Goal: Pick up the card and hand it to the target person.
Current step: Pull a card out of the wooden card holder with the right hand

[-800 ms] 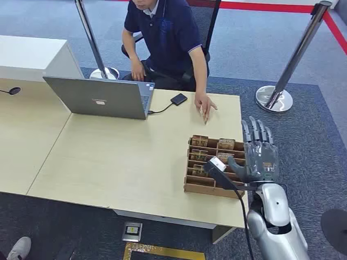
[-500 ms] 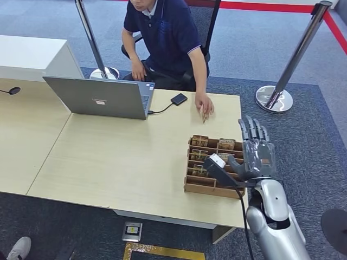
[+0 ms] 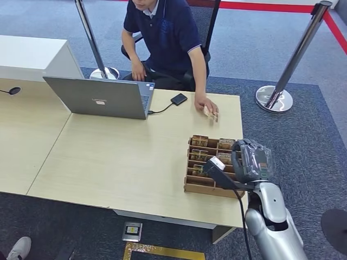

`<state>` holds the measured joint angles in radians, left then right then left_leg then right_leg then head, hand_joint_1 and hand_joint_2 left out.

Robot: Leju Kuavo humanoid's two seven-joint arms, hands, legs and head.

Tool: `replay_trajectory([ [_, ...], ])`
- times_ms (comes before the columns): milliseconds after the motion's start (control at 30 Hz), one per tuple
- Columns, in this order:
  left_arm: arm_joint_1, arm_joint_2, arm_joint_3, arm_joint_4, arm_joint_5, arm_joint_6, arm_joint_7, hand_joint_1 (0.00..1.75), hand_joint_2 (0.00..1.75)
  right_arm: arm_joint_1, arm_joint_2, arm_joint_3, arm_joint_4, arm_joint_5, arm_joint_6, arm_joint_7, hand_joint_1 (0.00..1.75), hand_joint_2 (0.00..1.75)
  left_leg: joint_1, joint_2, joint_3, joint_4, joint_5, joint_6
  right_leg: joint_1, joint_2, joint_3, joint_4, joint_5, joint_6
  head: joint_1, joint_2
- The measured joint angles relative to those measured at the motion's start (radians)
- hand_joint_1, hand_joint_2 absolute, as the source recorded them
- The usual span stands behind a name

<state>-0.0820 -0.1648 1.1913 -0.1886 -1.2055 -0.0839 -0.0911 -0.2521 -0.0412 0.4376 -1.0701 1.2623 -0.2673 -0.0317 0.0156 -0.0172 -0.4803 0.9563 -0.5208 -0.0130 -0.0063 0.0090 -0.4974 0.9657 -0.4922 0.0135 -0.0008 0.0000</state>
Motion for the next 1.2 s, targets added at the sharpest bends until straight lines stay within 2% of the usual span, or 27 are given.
replay_trajectory([
  [67, 0.0, 0.0, 0.0, 0.0, 0.0, 0.0, 0.0, 0.0, 0.0, 0.001, 0.001, 0.0, 0.004, -0.001, 0.002, 0.0, 1.22, 1.75, 0.0, 0.0, 0.0, 0.0, 0.0, 0.0, 0.0, 0.0, 0.0, 0.0, 0.0, 0.0, 0.0, 0.0],
  [200, 0.0, 0.0, 0.0, 0.0, 0.0, 0.0, 0.0, 0.0, 0.0, 0.002, 0.008, 0.0, 0.015, -0.003, 0.007, 0.0, 0.93, 1.75, 0.0, 0.0, 0.0, 0.0, 0.0, 0.0, 0.0, 0.0, 0.0, 0.0, 0.0, 0.0, 0.0, 0.0],
  [500, 0.0, 0.0, 0.0, 0.001, 0.002, 0.0, -0.002, 0.0, 0.0, 0.006, 0.024, 0.0, 0.024, -0.003, 0.018, 0.0, 0.87, 1.75, 0.0, 0.0, 0.0, 0.0, 0.0, 0.0, 0.0, 0.0, 0.0, 0.0, 0.0, 0.0, 0.0, 0.0],
  [767, 0.0, 0.0, 0.0, 0.003, 0.003, 0.0, -0.002, 0.0, 0.0, 0.005, 0.033, 0.0, 0.039, -0.003, 0.026, 0.002, 0.89, 1.75, 0.0, 0.0, 0.0, 0.0, 0.0, 0.0, 0.0, 0.0, 0.0, 0.0, 0.0, 0.0, 0.0, 0.0],
  [1200, 0.0, 0.0, 0.0, 0.005, 0.003, 0.0, -0.002, 0.0, 0.0, -0.029, 0.045, 0.0, 0.119, -0.001, 0.038, 0.002, 0.82, 1.75, 0.0, 0.0, 0.0, 0.0, 0.0, 0.0, 0.0, 0.0, 0.0, 0.0, 0.0, 0.0, 0.0, 0.0],
])
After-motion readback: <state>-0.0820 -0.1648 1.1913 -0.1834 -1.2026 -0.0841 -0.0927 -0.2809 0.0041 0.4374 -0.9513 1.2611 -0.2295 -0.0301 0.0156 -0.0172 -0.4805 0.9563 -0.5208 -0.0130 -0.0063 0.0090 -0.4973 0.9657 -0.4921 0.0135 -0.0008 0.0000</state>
